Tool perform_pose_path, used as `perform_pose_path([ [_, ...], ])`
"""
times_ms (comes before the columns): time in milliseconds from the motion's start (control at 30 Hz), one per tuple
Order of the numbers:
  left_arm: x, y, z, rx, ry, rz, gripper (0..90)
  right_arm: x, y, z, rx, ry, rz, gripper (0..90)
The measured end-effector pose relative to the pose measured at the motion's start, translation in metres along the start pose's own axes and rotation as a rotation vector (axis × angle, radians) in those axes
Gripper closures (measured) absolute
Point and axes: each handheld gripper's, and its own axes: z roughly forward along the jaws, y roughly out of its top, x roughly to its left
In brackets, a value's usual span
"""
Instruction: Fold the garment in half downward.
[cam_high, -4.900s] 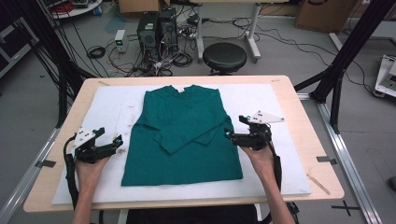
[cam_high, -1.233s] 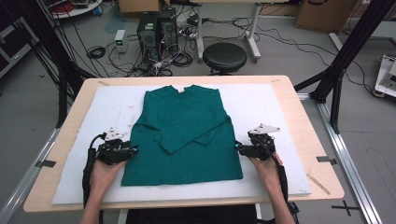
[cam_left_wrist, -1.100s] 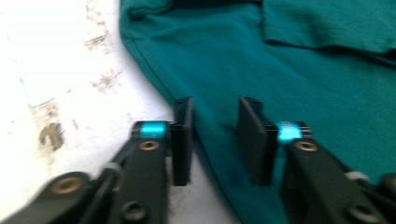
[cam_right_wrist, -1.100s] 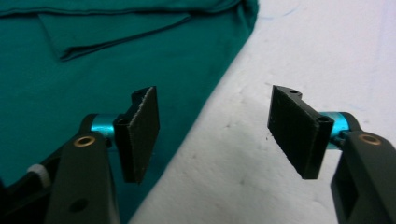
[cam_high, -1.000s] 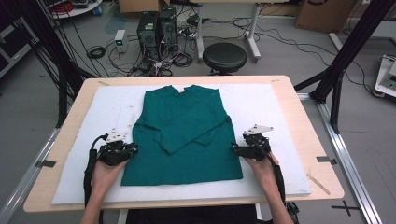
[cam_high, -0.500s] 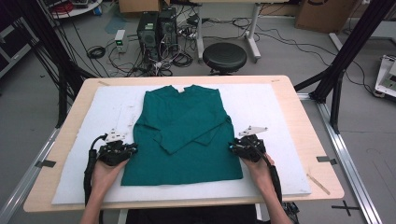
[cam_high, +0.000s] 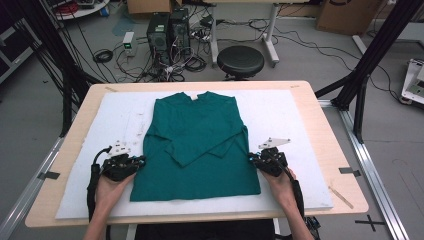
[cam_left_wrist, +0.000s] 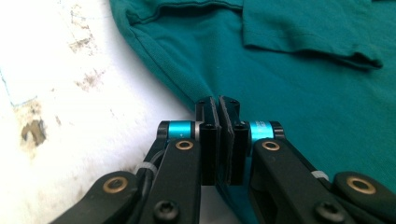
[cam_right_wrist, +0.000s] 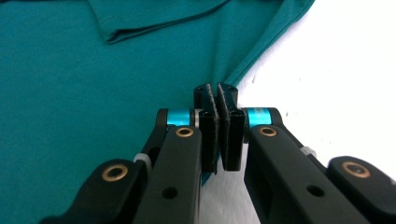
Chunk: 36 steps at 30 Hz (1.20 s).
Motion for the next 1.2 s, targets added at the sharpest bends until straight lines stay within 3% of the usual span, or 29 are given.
perform_pose_path([
  [233,-0.016,-0.009,-0.009,0.026,-0.021,0.061,86.7,0.005,-0.017,-0.016,-0.011,0.031,-0.007,88.5],
  [600,-0.034,-0.027,-0.027,0.009,-0.096,0.080,86.6,0.018,-0.050,-0.047,-0.039,0.062,-0.012,88.2],
  [833,-0.044,-0.041,-0.035,-0.003,-0.129,0.131,86.6,0.025,-0.066,-0.062,-0.041,0.076,-0.012,88.2],
  [1033,-0.049,-0.050,-0.044,-0.012,-0.164,0.131,86.6,0.032,-0.080,-0.071,-0.050,0.099,0.016,88.0],
  [1200,-0.050,-0.055,-0.050,-0.003,-0.198,0.125,86.5,0.038,-0.090,-0.079,-0.060,0.107,0.013,88.0],
])
